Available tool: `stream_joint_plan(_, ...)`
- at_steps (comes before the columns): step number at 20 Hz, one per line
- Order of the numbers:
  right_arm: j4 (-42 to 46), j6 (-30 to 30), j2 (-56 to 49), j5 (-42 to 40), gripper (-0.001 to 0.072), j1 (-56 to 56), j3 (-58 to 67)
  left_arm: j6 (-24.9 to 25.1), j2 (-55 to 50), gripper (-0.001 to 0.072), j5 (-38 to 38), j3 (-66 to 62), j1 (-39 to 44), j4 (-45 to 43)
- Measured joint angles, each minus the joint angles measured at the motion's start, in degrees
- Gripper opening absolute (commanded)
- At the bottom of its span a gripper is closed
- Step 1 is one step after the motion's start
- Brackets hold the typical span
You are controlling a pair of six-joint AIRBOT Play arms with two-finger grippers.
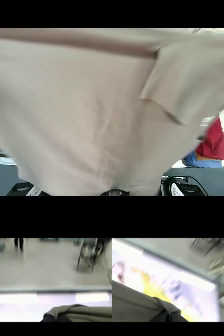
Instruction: Fold the shirts.
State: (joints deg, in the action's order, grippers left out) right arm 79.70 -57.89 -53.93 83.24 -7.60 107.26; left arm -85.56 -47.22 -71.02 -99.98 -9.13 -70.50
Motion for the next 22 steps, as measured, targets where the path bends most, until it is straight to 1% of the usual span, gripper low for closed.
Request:
stream_joint_plan(1,-0.5,-0.2,-4.2,3.1,0.0015,0.0,-1.3,0.4,-2.4,0.0032,-1.1,3.3,0.1,-0.3)
stream_joint_plan(3,-1.6,-0.4,-12.2,6.8,0.0015,0.0,-4.2,1.2,-7.0,0.0031,-2.3,11.0,0.2,-0.6)
stream_joint_plan(6,-3.5,-0.7,-23.9,6.3,0.0016,0.3,-7.0,2.3,-15.0,0.0032,-1.5,21.0,0.3,-1.3)
stream_joint_plan(8,-4.7,-1.2,-30.8,2.4,0.0016,1.2,-7.8,2.7,-20.9,0.0032,1.2,24.2,0.5,-1.7)
stream_joint_plan(11,-6.1,-2.2,-39.1,-7.3,0.0016,2.8,-8.3,2.9,-29.7,0.0032,6.1,23.9,1.0,-1.7)
stream_joint_plan(15,-9.5,-2.7,-45.1,-22.3,0.0017,3.8,-8.6,3.1,-40.0,0.0032,10.6,18.0,1.6,-1.7)
stream_joint_plan(17,-10.5,-2.8,-46.6,-28.3,0.0017,4.0,-8.6,3.1,-43.7,0.0033,13.4,15.1,1.8,-1.5)
stream_joint_plan(19,-10.4,-2.8,-47.9,-31.8,0.0017,4.0,-8.6,3.1,-46.4,0.0033,15.8,13.1,2.0,-1.3)
stream_joint_plan(22,-9.6,-2.9,-48.9,-32.3,0.0018,4.0,-8.6,3.5,-48.6,0.0032,16.5,11.7,2.3,-1.4)
